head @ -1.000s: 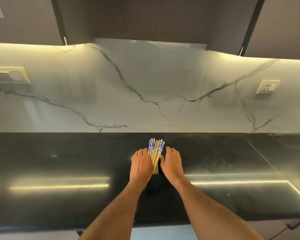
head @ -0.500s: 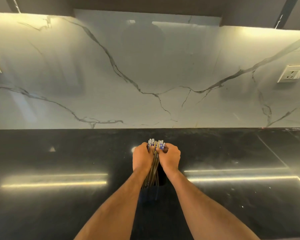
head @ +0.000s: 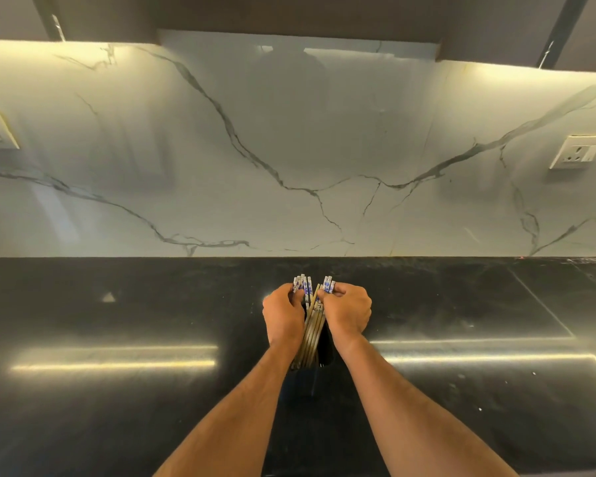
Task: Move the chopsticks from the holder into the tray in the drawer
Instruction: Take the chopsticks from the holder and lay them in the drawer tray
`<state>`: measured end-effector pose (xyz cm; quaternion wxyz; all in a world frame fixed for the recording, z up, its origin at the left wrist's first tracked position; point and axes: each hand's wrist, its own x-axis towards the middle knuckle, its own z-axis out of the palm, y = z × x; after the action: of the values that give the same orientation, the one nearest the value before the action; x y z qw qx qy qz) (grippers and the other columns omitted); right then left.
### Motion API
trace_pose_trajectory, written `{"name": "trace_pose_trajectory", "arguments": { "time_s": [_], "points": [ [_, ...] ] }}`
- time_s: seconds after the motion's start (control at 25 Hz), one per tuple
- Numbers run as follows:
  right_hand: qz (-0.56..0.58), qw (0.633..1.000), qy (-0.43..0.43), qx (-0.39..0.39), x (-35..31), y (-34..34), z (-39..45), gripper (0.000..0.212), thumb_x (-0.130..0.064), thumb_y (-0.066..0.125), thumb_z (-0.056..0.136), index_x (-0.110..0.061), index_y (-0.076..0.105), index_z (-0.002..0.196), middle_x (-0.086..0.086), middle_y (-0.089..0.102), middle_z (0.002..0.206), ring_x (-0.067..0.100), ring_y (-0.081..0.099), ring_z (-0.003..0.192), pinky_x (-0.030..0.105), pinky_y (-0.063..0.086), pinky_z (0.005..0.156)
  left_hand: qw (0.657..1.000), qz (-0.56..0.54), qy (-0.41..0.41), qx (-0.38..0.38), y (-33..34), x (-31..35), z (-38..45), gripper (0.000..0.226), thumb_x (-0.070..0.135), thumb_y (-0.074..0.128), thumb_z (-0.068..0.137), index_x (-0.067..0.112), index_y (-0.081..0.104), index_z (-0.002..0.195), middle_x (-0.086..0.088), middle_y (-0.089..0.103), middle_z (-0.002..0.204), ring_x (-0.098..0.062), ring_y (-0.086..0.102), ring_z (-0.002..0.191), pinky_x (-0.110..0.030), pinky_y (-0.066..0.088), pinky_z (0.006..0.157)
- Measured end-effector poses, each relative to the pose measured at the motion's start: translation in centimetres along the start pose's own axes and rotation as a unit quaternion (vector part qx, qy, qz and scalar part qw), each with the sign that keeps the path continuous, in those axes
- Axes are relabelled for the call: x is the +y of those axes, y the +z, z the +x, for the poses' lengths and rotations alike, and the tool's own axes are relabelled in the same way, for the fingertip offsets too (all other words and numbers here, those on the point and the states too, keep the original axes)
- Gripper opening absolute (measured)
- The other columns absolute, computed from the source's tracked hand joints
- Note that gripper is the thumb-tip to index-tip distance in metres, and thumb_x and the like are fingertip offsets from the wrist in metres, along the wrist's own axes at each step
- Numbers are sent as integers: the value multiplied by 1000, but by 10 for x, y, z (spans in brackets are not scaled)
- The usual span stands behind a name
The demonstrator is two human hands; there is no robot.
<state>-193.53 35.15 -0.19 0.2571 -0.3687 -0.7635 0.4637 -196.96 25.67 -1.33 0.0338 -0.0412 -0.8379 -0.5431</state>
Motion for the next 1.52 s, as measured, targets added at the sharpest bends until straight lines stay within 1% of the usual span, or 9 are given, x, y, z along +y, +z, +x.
{"name": "trace_pose_trajectory", "arguments": {
  "time_s": [0.2, 0.36, 0.56, 0.8, 0.96, 1.08, 1.24, 1.4, 1.52],
  "points": [
    [53, 996, -59, -30, -15, -14, -10, 18, -16, 82, 83, -17, 80, 101, -4, 78, 84, 0, 70, 70, 16, 54, 63, 999, -38, 11, -9, -11, 24, -12, 17, 10, 61, 99, 15, 68, 84, 2, 66, 73, -8, 58, 63, -16, 44, 54],
    [80, 981, -161, -74, -39, -32, -18, 23, -11, 82, 82, -14, 79, 105, -2, 79, 91, 5, 74, 82, 27, 62, 80, 997, -58, 49, 5, -28, 49, -21, 16, 1, 61, 94, 11, 72, 90, 4, 67, 72, -8, 61, 63, -16, 45, 56],
    [133, 962, -219, -89, -82, -65, -38, 22, -8, 78, 86, -12, 78, 107, -2, 78, 95, 9, 74, 87, 35, 64, 80, 984, -135, 115, 4, -63, 90, -45, 20, 2, 51, 99, 12, 67, 105, 3, 71, 88, -8, 68, 76, -28, 59, 71],
    [159, 953, -216, -140, -124, -95, -85, 24, -9, 76, 87, -14, 76, 111, -1, 76, 101, 12, 73, 91, 30, 62, 79, 981, -88, 169, 21, -99, 111, -84, 16, 24, 32, 107, 21, 43, 97, 0, 66, 76, -19, 65, 60, -46, 58, 53],
    [194, 948, -156, -197, -124, -113, -122, 22, -10, 79, 85, -15, 78, 107, -2, 78, 98, 12, 74, 93, 30, 62, 80, 984, -77, 152, 45, -120, 108, -121, 15, 19, 31, 100, 21, 42, 91, -1, 64, 75, -23, 59, 60, -45, 48, 49],
    [198, 946, -105, -234, -111, -122, -151, 15, -14, 79, 86, -15, 80, 101, 1, 80, 92, 13, 76, 90, 26, 61, 73, 989, -60, 130, 25, -130, 97, -146, 14, 17, 32, 100, 22, 42, 93, -2, 65, 72, -24, 62, 60, -49, 53, 50],
    [194, 940, 54, -277, -94, -123, -180, 13, -16, 64, 98, -10, 75, 102, 9, 78, 96, 21, 75, 92, 31, 59, 71, 993, -2, 115, -22, -142, 77, -174, 26, 20, 37, 102, 28, 32, 126, 6, 67, 73, -13, 68, 61, -42, 60, 54],
    [307, 885, 260, -234, -77, -113, -197, 16, -9, 58, 98, -2, 73, 97, 14, 72, 90, 28, 69, 87, 43, 59, 85, 975, 134, 162, -67, -143, 62, -190, 49, 27, 47, 101, 26, 16, 139, 2, 67, 71, -20, 66, 62, -48, 59, 65],
    [339, 872, 292, -197, -68, -108, -208, 16, -12, 58, 100, -4, 71, 98, 14, 72, 92, 29, 70, 90, 47, 57, 92, 987, 60, 108, -104, -145, 57, -200, 36, 35, 41, 104, 28, 21, 133, -4, 71, 84, -21, 68, 69, -49, 59, 70]
  ]
}}
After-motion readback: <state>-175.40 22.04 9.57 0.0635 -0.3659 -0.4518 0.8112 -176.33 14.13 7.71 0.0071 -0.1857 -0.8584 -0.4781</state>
